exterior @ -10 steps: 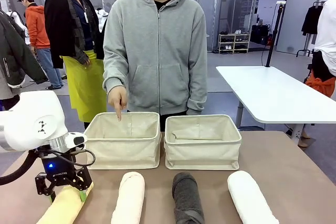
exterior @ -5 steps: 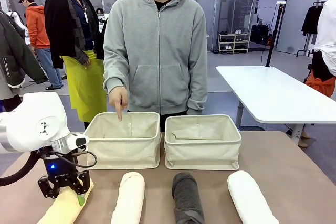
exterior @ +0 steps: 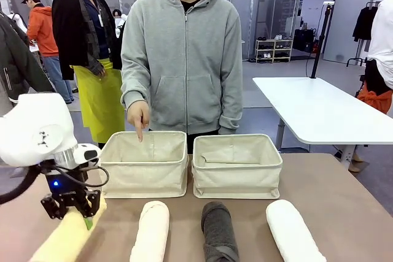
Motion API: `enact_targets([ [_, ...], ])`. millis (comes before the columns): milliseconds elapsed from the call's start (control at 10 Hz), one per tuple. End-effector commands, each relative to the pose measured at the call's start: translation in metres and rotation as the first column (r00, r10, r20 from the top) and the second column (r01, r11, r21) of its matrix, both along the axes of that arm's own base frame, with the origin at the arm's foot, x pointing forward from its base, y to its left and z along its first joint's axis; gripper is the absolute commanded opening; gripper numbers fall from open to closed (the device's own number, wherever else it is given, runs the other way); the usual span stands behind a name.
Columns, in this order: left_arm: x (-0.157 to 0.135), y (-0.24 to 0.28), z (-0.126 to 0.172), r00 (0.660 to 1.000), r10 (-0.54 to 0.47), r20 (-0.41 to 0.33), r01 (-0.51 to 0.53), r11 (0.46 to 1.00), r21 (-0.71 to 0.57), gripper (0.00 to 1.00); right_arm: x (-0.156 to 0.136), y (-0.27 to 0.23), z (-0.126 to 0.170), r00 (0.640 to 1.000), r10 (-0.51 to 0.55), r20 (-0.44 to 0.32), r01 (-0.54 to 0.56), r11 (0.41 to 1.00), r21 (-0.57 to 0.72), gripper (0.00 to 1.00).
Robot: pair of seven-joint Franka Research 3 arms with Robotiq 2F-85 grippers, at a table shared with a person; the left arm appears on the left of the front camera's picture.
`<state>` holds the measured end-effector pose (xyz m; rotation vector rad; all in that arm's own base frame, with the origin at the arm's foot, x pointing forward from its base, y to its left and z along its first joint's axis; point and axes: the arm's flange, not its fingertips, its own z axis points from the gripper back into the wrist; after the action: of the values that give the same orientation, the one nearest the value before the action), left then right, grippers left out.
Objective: Divide the towels into two baskets.
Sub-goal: Pick up one hotel-folded towel and place it in the Fabric basket indicated by the person.
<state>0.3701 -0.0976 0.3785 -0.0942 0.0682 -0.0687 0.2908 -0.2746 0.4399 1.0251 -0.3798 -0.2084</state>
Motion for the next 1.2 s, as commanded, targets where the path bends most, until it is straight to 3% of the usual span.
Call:
enact_targets([
  [0, -0.105, 0.028, 0.014, 0.986, -0.148, 0.080, 0.149, 0.989, -0.007, 0.48, -0.002, 0.000, 0.002, 1.000, -0.001, 0.011, 0.001, 1.000, 0.009, 1.00],
  [200, -0.096, 0.025, 0.042, 0.971, -0.192, 0.144, 0.201, 0.978, -0.052, 0.48, -0.002, 0.000, 0.002, 1.000, -0.001, 0.011, 0.001, 1.000, 0.009, 1.00],
  [400, -0.097, 0.032, 0.048, 0.975, -0.140, 0.170, 0.162, 0.980, -0.120, 0.48, -0.002, 0.000, 0.002, 1.000, -0.001, 0.011, 0.001, 1.000, 0.009, 1.00],
  [500, -0.044, 0.011, 0.089, 0.973, -0.177, 0.150, 0.183, 0.983, -0.027, 0.48, -0.002, 0.000, 0.002, 1.000, -0.001, 0.011, 0.001, 1.000, 0.009, 1.00],
  [900, -0.045, 0.012, 0.090, 0.974, -0.170, 0.149, 0.179, 0.983, -0.045, 0.48, -0.002, 0.000, 0.002, 1.000, -0.001, 0.011, 0.001, 1.000, 0.009, 1.00],
  [1000, -0.044, -0.007, 0.109, 0.899, -0.396, 0.189, 0.381, 0.918, 0.111, 0.48, -0.002, 0.000, 0.002, 1.000, -0.001, 0.011, 0.001, 1.000, 0.009, 1.00],
  [1100, -0.028, -0.025, 0.126, 0.826, -0.520, 0.219, 0.480, 0.852, 0.211, 0.48, -0.002, 0.000, 0.002, 1.000, -0.001, 0.011, 0.001, 1.000, 0.009, 1.00],
])
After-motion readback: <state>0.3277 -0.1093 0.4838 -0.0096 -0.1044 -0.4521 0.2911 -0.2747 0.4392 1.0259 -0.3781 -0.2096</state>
